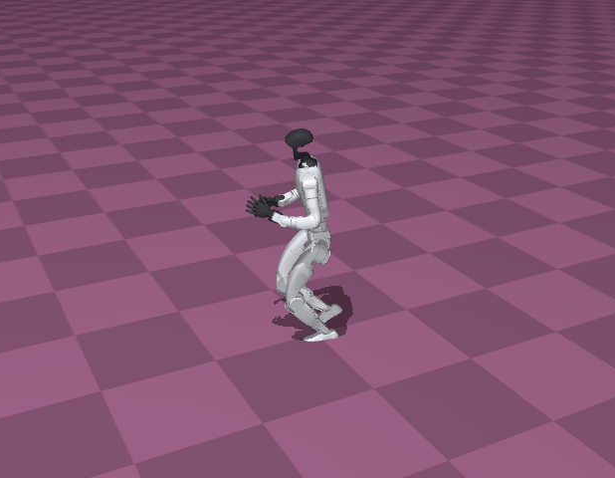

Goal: Run

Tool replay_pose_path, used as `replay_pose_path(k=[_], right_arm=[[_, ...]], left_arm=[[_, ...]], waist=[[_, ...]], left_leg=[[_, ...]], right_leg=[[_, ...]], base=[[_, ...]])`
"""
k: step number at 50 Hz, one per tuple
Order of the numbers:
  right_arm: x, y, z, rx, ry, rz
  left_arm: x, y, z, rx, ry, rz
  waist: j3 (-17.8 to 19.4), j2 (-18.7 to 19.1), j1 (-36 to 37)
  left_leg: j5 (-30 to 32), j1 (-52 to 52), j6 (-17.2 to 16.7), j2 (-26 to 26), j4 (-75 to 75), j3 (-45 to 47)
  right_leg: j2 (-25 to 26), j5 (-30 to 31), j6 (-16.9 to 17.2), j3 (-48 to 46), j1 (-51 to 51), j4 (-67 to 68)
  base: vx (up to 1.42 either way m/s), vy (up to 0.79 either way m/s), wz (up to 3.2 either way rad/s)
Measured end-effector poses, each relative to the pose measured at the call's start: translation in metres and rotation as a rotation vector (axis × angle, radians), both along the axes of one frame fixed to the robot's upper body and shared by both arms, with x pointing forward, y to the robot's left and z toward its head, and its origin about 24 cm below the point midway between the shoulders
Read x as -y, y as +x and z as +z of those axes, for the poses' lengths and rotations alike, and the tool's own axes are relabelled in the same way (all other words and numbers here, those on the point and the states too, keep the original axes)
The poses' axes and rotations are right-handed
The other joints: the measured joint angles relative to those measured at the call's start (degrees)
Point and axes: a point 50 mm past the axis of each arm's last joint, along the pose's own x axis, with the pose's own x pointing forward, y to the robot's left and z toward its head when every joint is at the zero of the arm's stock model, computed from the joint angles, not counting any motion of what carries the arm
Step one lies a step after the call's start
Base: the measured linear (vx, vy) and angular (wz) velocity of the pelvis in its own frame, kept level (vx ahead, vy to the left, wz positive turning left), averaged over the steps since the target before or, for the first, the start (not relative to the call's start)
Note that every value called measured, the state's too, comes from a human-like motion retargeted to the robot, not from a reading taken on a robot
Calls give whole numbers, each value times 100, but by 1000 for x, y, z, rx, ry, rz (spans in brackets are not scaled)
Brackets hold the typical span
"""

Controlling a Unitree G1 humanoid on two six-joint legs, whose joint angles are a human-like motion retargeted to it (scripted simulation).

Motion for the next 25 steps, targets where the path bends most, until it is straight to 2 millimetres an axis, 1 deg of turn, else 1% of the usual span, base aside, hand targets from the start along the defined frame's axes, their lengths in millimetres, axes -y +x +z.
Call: replay_pose_path(k=[2, 3, 5, 7, 8, 10, 12, 13, 15, 17, 18, 20, 21, 23, 25], right_arm=[[8, 1, 4, 18, -19, -37], [10, 2, 7, 38, -20, -54], [9, 6, 17, 88, -1, -73], [1, 11, 29, 154, 24, -61], [-4, 13, 35, 183, 37, -51], [-12, 19, 48, 247, 56, -25], [-19, 24, 66, 327, 65, 2], [-22, 25, 77, 373, 67, 15], [-24, 28, 96, 459, 59, 28], [-21, 33, 110, 508, 54, 23], [-20, 35, 113, 512, 61, 17], [-16, 35, 103, 458, 80, 8], [-15, 31, 91, 407, 85, 4], [-12, 23, 66, 307, 78, -3], [-9, 13, 46, 228, 45, -6]], left_arm=[[0, 5, 29, 143, -2, 17], [1, 6, 38, 187, -15, 24], [2, 9, 39, 200, -59, 39], [1, 8, 23, 130, -81, 56], [1, 7, 11, 81, -76, 65], [1, 4, -13, -25, -41, 77], [0, 0, -35, -131, 0, 73], [-2, -3, -44, -174, 19, 71], [-6, -8, -57, -236, 53, 73], [-13, -9, -58, -246, 80, 84], [-17, -7, -53, -234, 84, 85], [-18, -4, -49, -225, 66, 78], [-17, -3, -46, -215, 46, 71], [-12, -1, -40, -192, -3, 63], [-7, 2, -32, -152, -56, 60]], waist=[[102, -87, -109], [127, -106, -130], [86, -102, -151], [-61, -66, -148], [-142, -44, -133], [-254, 56, -19], [-279, 188, 182], [-275, 239, 282], [-235, 336, 439], [-117, 461, 536], [-40, 534, 573], [7, 611, 601], [-27, 604, 573], [-87, 552, 454], [-110, 432, 238]], left_leg=[[-438, 46, 119, -207, -163, -33], [-472, 73, 154, -281, -294, -39], [-199, 149, 173, -392, -689, -73], [611, 157, 100, -407, -1082, -97], [1163, 81, -29, -391, -1172, -109], [1701, -211, -292, -239, -923, -103], [1612, -567, -385, 123, 3, 9], [1474, -740, -389, 329, 566, 84], [1031, -1045, -351, 730, 1622, 193], [624, -1208, -319, 1043, 2251, 196], [518, -1199, -322, 1178, 2366, 179], [511, -1000, -345, 1305, 2246, 179], [595, -839, -370, 1264, 2001, 203], [785, -501, -414, 1074, 1419, 237], [916, -165, -416, 740, 791, 261]], right_leg=[[-240, -255, 22, -1, -240, 641], [-334, -324, -23, -14, -301, 777], [-481, -334, -109, -73, -246, 606], [-469, -175, -285, -133, -25, -116], [-421, -16, -319, -154, 99, -553], [-222, 150, -373, -177, 389, -1376], [-24, -121, -468, -250, 713, -1923], [53, -424, -523, -279, 844, -2069], [184, -1211, -665, -334, 1016, -2140], [382, -1742, -777, -364, 1135, -2183], [514, -1776, -790, -374, 1221, -2307], [658, -1560, -782, -387, 1394, -2602], [648, -1326, -756, -403, 1428, -2686], [561, -641, -623, -431, 1388, -2611], [366, -131, -464, -418, 1175, -2090]], base=[[-4, 2, 31], [-3, 1, 41], [-2, 0, 47], [-1, -2, 57], [-2, -3, 57], [-2, -3, 44], [-1, -1, 12], [0, 0, 0], [0, 0, 0], [0, 0, 0], [5, -1, -13], [7, 1, -6], [8, 2, 7], [7, 3, 23], [5, 4, 42]])
